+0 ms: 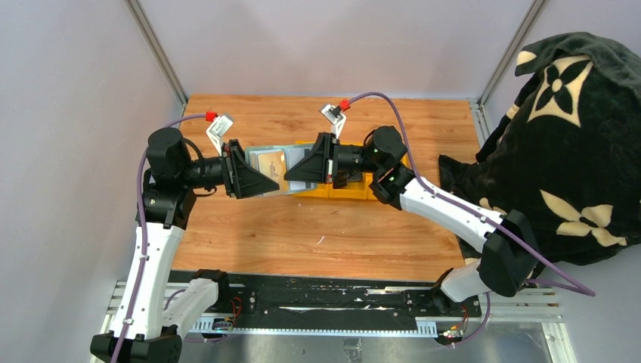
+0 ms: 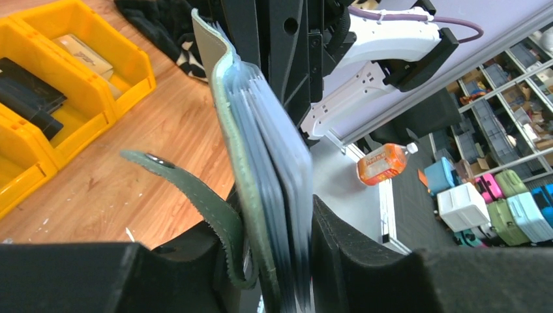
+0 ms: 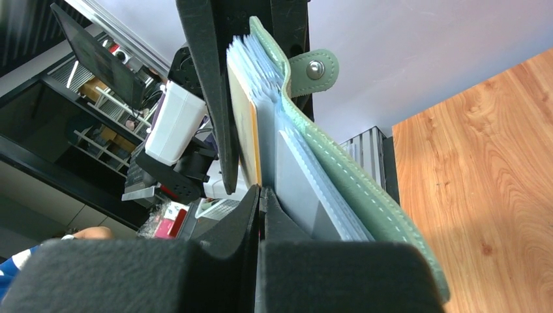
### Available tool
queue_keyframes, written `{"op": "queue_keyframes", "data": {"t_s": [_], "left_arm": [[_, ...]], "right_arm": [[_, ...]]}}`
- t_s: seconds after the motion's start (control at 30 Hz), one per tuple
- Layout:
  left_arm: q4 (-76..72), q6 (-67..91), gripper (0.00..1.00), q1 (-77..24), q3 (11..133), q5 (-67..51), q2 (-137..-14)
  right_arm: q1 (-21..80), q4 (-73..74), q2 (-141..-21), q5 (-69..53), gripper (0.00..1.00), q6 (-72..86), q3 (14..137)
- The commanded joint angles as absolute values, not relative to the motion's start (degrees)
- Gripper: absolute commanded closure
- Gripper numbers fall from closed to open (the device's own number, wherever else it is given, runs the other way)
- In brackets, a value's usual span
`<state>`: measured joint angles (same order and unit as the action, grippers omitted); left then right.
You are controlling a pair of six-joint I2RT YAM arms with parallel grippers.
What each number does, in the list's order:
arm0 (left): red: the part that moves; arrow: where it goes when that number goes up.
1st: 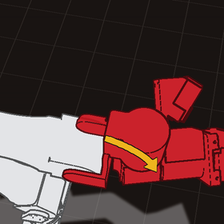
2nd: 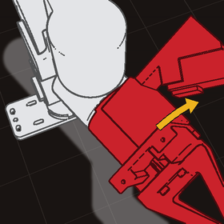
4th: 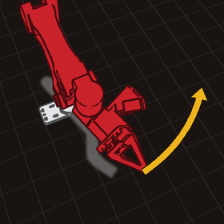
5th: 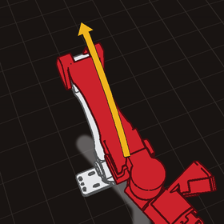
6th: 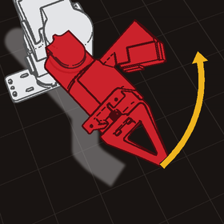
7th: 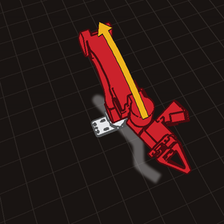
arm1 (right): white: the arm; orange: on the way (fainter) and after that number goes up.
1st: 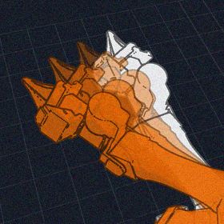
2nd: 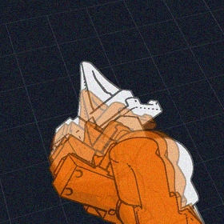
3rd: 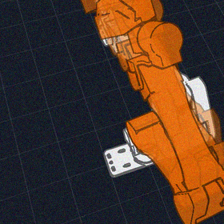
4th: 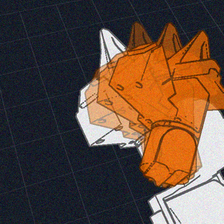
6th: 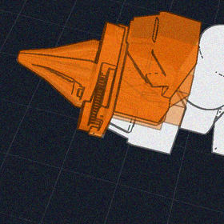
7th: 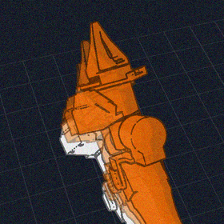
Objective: Take the credit cards out of the card holder
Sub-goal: Remove the credit card from the card holder.
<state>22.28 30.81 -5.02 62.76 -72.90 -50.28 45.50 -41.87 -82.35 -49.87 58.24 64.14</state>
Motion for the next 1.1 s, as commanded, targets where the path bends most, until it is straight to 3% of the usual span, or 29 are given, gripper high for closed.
{"op": "queue_keyframes", "data": {"t_s": [0.0,0.47,0.5,0.53,0.6,0.7,0.93,1.07], "left_arm": [[20.49,31.74,0.63,-5.45,63.79,-77.99,-50.39],[21.15,31.35,0.78,-5.45,64.25,-78.31,-50.32],[21.17,31.23,0.78,-5.45,64.29,-78.18,-50.28],[21.16,31.2,0.79,-5.45,64.25,-78.02,-50.27],[21.23,31.2,0.8,-5.45,64.29,-77.86,-50.21],[21.17,31.27,0.8,-5.45,64.35,-77.64,-50.16],[21.26,31.21,0.8,-5.45,64.78,-77.21,-50.1],[21.23,31.61,0.75,-5.45,64.97,-76.98,-50.32]], "right_arm": [[45.94,-45.27,-80.39,-49.24,1.0,57.93,61.31],[45.06,-44.56,-77.74,-48.28,1.0,56.8,59.11],[45.08,-44.86,-77.89,-48.19,0.97,57.06,59.4],[45.16,-45.09,-78.29,-48.1,0.82,57.59,59.68],[45.33,-45.91,-79.09,-47.9,0.68,58.13,60.51],[45.61,-46.23,-80.39,-48.05,0.64,58.59,61.97],[45.8,-46.05,-82.11,-48.32,0.81,59.28,64.23],[45.65,-44.62,-81.61,-49.48,1.0,58.33,64.54]]}}
